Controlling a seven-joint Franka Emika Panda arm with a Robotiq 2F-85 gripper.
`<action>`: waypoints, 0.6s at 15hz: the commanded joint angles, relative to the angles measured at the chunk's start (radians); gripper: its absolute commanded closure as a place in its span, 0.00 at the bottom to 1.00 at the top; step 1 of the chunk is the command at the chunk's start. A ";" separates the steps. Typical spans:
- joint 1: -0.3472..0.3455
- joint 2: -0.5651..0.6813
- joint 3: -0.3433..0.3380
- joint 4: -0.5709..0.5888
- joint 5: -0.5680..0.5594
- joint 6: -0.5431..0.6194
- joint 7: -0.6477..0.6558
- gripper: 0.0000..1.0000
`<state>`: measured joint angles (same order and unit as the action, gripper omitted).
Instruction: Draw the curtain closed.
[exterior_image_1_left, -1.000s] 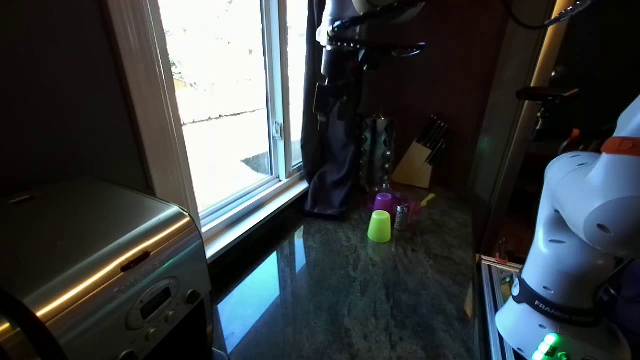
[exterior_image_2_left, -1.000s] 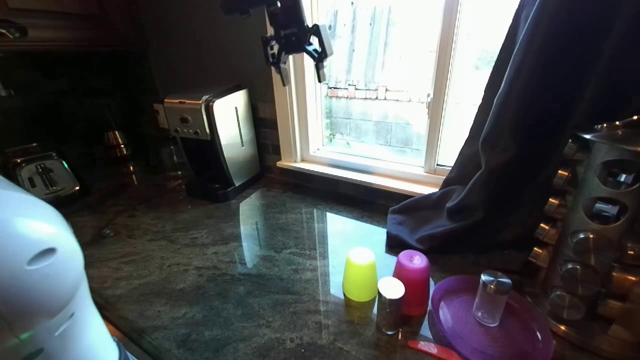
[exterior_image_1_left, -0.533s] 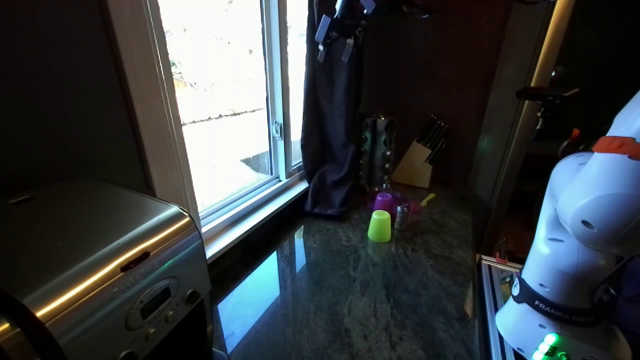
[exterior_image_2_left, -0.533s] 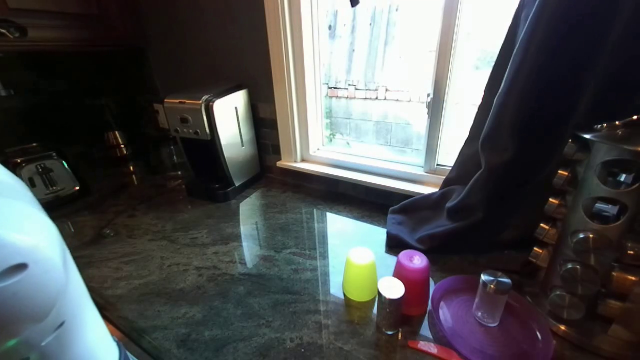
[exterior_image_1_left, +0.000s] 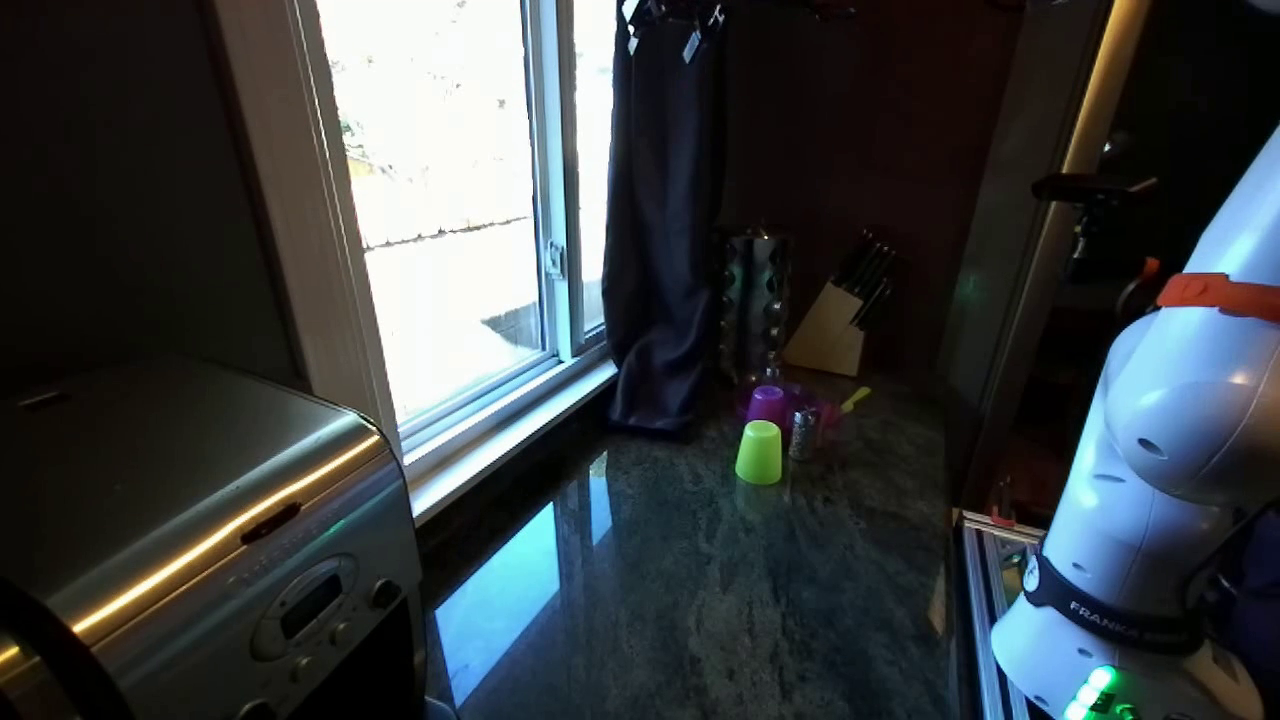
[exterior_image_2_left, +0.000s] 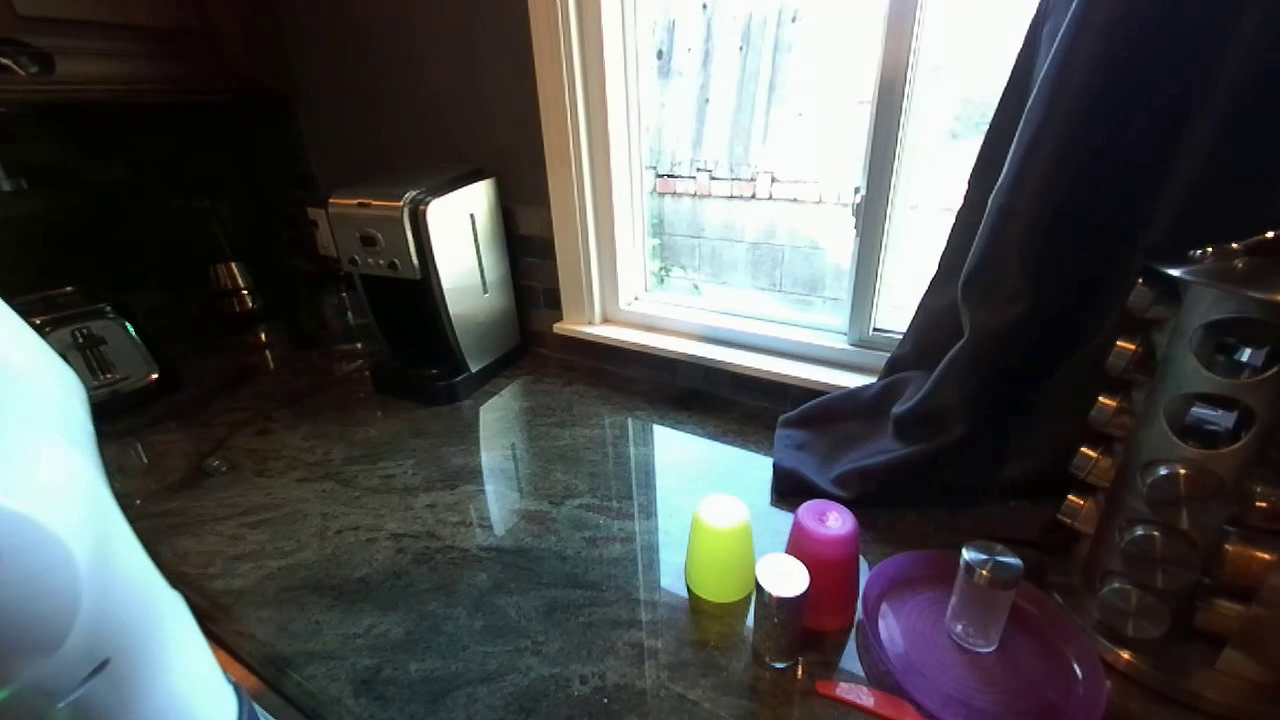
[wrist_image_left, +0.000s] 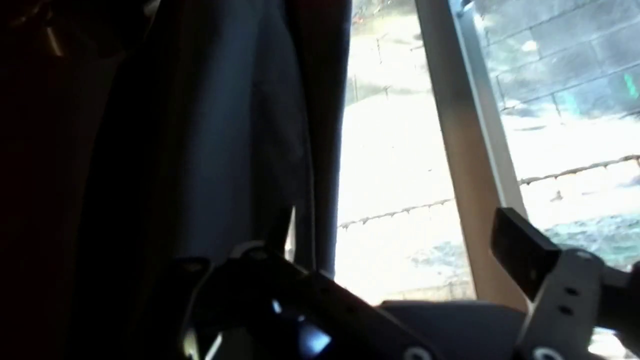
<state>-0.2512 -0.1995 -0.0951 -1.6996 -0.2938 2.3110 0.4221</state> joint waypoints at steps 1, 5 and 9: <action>-0.050 0.061 0.000 0.073 -0.149 0.062 0.186 0.00; -0.030 0.055 -0.018 0.065 -0.124 0.052 0.148 0.00; -0.036 0.079 -0.009 0.083 -0.164 0.085 0.227 0.00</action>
<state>-0.2954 -0.1437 -0.0989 -1.6331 -0.4183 2.3671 0.5761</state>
